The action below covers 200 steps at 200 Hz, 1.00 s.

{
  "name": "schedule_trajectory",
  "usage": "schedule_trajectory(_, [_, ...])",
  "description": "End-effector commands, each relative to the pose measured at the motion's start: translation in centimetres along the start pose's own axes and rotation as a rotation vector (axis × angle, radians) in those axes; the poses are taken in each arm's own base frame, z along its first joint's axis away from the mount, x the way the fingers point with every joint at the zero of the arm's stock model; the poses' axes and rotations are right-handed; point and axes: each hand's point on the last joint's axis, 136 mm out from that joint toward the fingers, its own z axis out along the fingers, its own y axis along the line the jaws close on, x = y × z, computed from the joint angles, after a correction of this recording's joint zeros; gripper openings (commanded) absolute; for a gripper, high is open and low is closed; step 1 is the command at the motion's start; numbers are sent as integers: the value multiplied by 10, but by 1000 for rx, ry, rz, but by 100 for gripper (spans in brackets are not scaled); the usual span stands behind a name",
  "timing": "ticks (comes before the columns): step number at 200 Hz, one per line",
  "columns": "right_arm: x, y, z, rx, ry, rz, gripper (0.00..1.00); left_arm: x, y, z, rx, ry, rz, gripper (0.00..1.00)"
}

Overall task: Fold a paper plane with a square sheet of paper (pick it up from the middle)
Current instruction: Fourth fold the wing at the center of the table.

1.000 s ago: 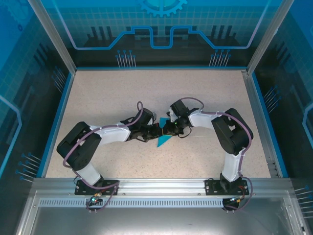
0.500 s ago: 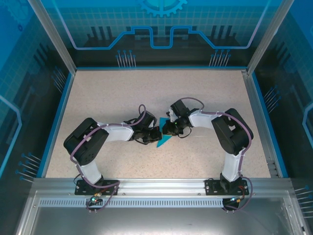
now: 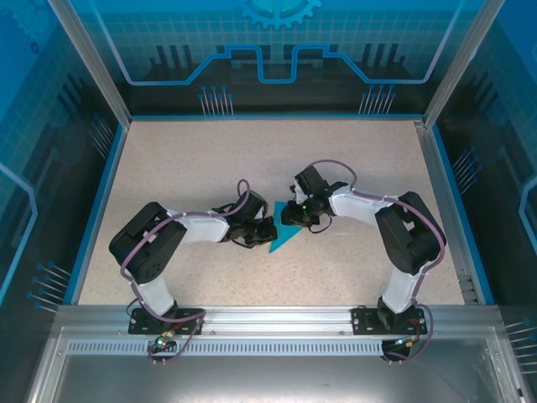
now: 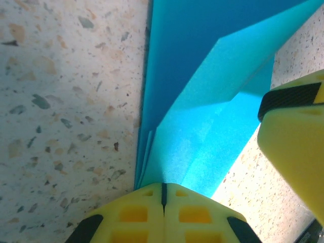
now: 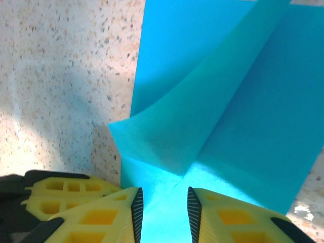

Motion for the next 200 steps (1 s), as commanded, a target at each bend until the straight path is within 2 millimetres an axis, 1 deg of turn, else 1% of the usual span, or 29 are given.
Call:
schedule_trajectory(1, [-4,-9,-1,51,3,15,33,11,18,2,-48,26,-35,0])
schedule_trajectory(68, [-7,-15,16,88,38,23,36,12,18,2,-45,26,-42,0])
schedule_trajectory(94, [-6,-22,21,131,57,39,38,12,18,1,-40,26,-41,0])
schedule_trajectory(110, [-2,-27,24,175,77,42,39,12,15,-1,-31,23,-34,1])
schedule_trajectory(128, [4,-33,27,234,108,41,39,8,5,-6,-2,12,-22,3])
schedule_trajectory(138, [9,-37,29,269,128,39,39,5,-4,-11,25,-1,-11,6])
schedule_trajectory(147, [12,-40,32,294,142,37,39,0,-12,-15,50,-19,-8,10])
schedule_trajectory(162, [17,-43,36,325,162,39,39,-10,-24,-24,92,-53,-3,13])
schedule_trajectory(184, [22,-47,41,348,184,44,39,-21,-31,-29,121,-88,-9,14])
schedule_trajectory(200, [24,-48,43,356,194,49,39,-22,-30,-25,123,-79,-16,13])
